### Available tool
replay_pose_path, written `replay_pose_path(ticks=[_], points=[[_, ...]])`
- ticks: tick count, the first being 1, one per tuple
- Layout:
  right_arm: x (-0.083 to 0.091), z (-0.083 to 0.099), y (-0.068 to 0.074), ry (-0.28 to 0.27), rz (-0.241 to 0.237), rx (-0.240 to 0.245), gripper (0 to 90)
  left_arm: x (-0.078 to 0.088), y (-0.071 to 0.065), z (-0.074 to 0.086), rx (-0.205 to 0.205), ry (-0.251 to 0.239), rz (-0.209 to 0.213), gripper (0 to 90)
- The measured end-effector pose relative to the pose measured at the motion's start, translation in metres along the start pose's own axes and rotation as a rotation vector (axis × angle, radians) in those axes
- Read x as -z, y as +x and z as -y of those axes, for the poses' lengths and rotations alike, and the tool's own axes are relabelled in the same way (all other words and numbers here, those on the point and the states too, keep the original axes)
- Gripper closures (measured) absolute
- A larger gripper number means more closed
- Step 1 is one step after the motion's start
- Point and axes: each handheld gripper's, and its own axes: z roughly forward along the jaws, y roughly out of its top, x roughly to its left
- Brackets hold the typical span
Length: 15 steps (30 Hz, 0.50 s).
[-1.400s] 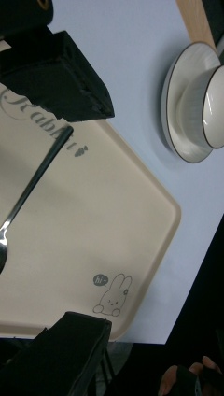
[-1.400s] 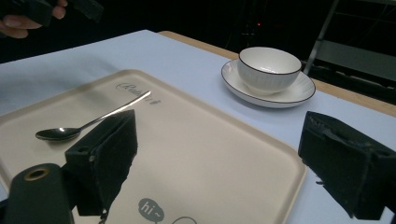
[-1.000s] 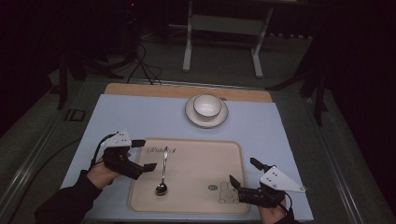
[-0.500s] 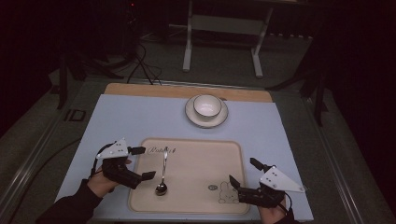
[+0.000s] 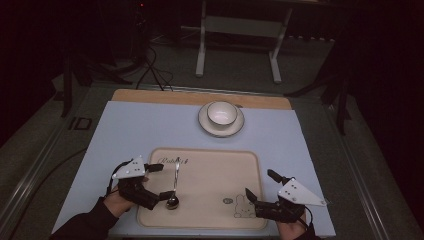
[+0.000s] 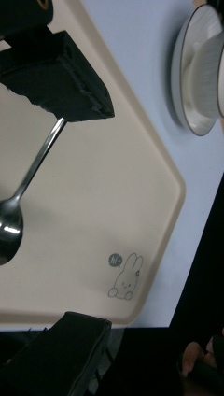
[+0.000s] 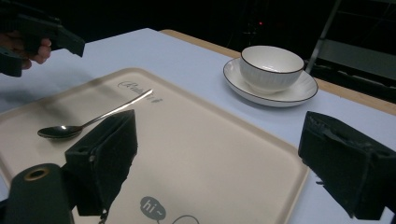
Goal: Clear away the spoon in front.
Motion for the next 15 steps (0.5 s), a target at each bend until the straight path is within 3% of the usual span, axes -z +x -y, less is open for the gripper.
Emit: replay_pose_path(ticks=[7,15], points=[[-0.0008,0.0009,-0.0007,0.002,0.000,0.001,11.7,-0.0009,0.0043,-0.0014,-0.015,-0.039,-0.054,2.1],[-0.0008,0.0016,-0.0017,0.006,0.001,-0.003,11.7,0.0033,0.0059,-0.0016,-0.007,-0.053,-0.066,2.2]])
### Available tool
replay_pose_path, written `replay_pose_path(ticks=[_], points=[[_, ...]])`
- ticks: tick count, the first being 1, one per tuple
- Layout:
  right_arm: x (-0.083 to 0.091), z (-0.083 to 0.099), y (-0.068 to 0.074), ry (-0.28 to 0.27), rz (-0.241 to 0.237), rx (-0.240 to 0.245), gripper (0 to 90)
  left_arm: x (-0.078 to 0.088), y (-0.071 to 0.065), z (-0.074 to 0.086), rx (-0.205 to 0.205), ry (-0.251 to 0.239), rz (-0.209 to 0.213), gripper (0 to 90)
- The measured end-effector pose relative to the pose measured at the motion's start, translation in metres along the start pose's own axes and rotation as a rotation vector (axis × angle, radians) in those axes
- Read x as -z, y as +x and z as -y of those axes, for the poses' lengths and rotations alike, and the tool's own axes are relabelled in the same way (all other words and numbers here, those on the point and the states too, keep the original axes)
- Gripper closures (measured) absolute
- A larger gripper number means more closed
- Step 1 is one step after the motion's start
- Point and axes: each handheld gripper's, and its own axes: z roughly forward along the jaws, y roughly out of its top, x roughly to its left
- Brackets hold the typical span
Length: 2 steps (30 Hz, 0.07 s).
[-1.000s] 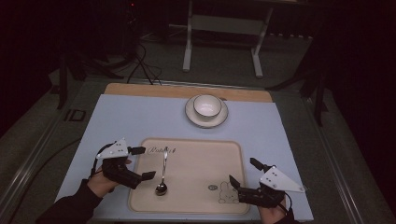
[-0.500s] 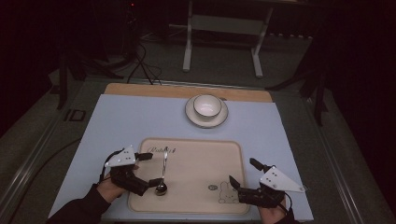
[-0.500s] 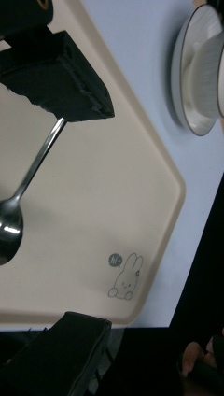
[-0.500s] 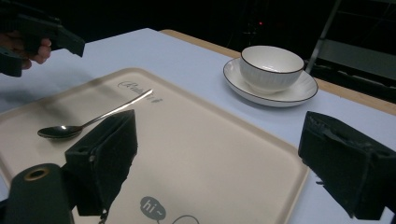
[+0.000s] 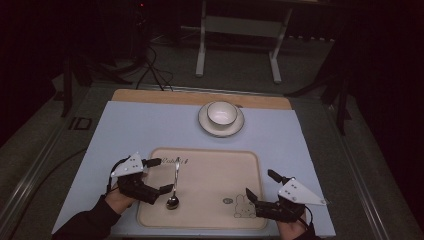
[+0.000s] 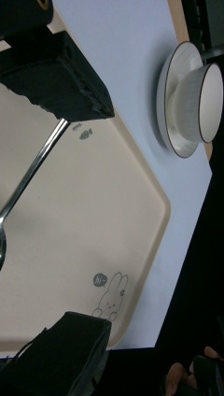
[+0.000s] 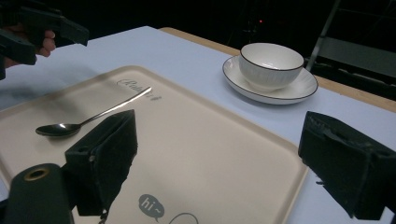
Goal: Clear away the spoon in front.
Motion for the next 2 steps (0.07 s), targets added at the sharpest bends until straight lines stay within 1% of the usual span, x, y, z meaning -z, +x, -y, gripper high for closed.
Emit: replay_pose_path(ticks=[2], points=[[0.0002,-0.0001,0.0001,-0.003,0.000,0.002,11.7,0.0009,-0.0002,-0.0002,0.003,-0.004,-0.004,2.2]])
